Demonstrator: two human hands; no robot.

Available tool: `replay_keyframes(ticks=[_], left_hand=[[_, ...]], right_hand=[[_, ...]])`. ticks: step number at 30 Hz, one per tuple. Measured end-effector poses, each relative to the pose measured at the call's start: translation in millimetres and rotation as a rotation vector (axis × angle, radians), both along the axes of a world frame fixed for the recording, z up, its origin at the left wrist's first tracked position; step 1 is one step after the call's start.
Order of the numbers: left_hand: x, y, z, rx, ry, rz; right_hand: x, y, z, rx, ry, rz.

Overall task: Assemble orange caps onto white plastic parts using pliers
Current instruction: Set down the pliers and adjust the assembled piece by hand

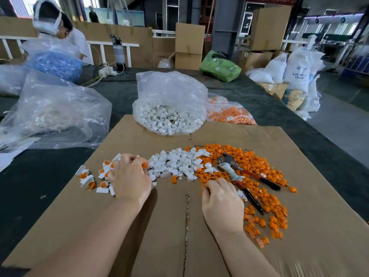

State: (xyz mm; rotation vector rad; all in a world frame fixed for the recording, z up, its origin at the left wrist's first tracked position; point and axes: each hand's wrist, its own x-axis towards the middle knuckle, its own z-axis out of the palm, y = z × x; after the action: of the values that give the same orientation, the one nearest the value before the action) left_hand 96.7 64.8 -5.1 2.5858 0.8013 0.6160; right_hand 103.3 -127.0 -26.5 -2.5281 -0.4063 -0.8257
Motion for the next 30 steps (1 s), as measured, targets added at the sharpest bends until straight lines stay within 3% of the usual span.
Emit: replay_keyframes(ticks=[4, 9, 13, 20, 25, 30], left_hand=[[1, -8, -1, 0.035, -0.043, -0.027], [4, -32, -4, -0.072, -0.118, -0.348], [8, -43, -14, -0.124, -0.071, -0.449], [21, -55, -16, -0.052, -0.085, -0.413], [34, -58, -13, 0.054, 0.019, -0.293], [37, -58, -11, 0.059, 0.036, -0.302]], right_hand=[[3, 0, -3, -0.055, 0.001, 0.001], [2, 0, -4, -0.074, -0.003, 0.039], [3, 0, -4, -0.069, 0.012, 0.038], [3, 1, -3, -0.036, 0.049, 0.034], [2, 2, 0, -0.032, 0.067, 0.036], [1, 3, 2, -0.028, 0.076, 0.038]])
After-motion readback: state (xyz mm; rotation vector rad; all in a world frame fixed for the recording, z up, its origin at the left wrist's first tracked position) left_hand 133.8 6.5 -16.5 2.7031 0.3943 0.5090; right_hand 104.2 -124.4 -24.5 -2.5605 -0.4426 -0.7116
